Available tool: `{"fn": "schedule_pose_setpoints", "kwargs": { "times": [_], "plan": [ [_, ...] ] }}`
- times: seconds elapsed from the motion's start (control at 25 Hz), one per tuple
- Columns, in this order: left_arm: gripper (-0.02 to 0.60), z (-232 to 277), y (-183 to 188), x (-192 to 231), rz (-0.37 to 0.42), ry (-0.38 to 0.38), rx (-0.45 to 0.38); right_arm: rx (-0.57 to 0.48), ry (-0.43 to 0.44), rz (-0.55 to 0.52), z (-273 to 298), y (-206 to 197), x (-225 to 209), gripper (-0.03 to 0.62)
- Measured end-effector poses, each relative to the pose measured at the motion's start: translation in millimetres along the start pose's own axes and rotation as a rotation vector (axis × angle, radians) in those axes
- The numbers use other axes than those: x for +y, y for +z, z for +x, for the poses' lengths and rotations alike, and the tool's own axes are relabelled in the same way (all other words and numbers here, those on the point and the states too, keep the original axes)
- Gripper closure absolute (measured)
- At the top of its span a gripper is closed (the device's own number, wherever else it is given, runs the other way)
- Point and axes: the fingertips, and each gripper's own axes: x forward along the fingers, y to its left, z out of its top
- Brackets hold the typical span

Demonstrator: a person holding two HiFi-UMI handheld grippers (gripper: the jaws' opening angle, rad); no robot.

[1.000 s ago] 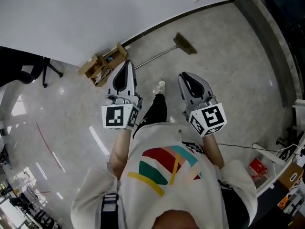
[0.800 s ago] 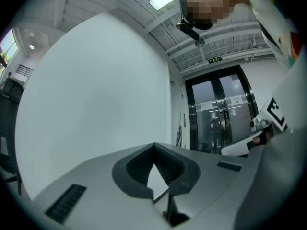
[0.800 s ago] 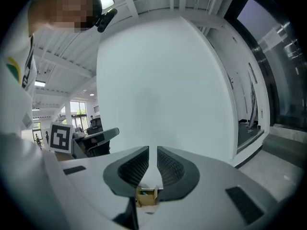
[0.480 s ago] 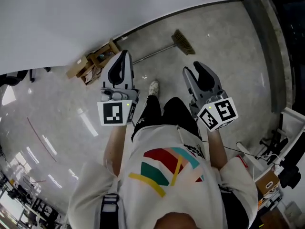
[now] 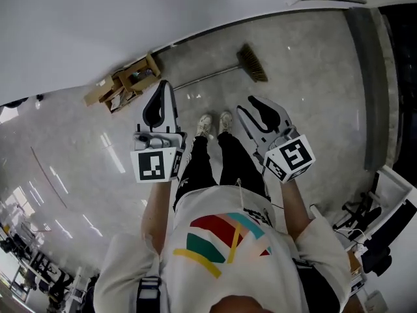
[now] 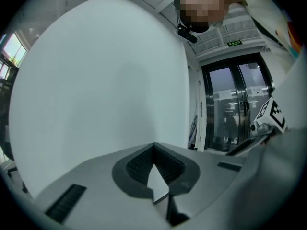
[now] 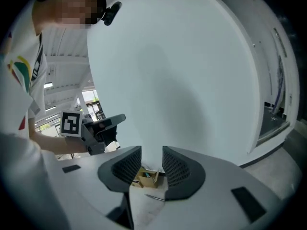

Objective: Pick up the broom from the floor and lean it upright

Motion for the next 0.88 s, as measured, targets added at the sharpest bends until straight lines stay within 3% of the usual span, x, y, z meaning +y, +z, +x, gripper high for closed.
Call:
{"fn": "schedule_pose_setpoints", "kwargs": {
  "times": [0.12, 0.28, 0.4, 0.48, 0.6, 0.76, 0.88],
  "plan": [
    [0.537, 10, -37, 13, -0.016, 0.073, -0.025, 0.040, 0.117, -0.081, 38, -23, -11, 0.454],
    [0.535, 21, -140, 45, 0.017, 0.119, 0.001, 0.213, 0.262, -0.290, 109, -114, -32, 0.454],
    [0.536, 27, -256, 82, 0.036, 0.196, 0.079, 0.396, 0.385, -0.344, 173, -213, -54, 0.454],
    [0.537, 27, -339, 112, 0.008, 0.261, 0.110, 0.493, 0.456, -0.448, 213, -280, -70, 0.456],
    [0.536, 32, -450, 157, -0.019, 0.330, 0.069, 0.561, 0.504, -0.634, 282, -375, -109, 0.454],
    [0.537, 58, -600, 199, 0.022, 0.312, 0.026, 0.651, 0.592, -0.673, 373, -514, -162, 0.454],
    [0.537, 74, -688, 236, 0.013, 0.329, -0.028, 0.705, 0.612, -0.800, 440, -610, -193, 0.441]
  ]
}}
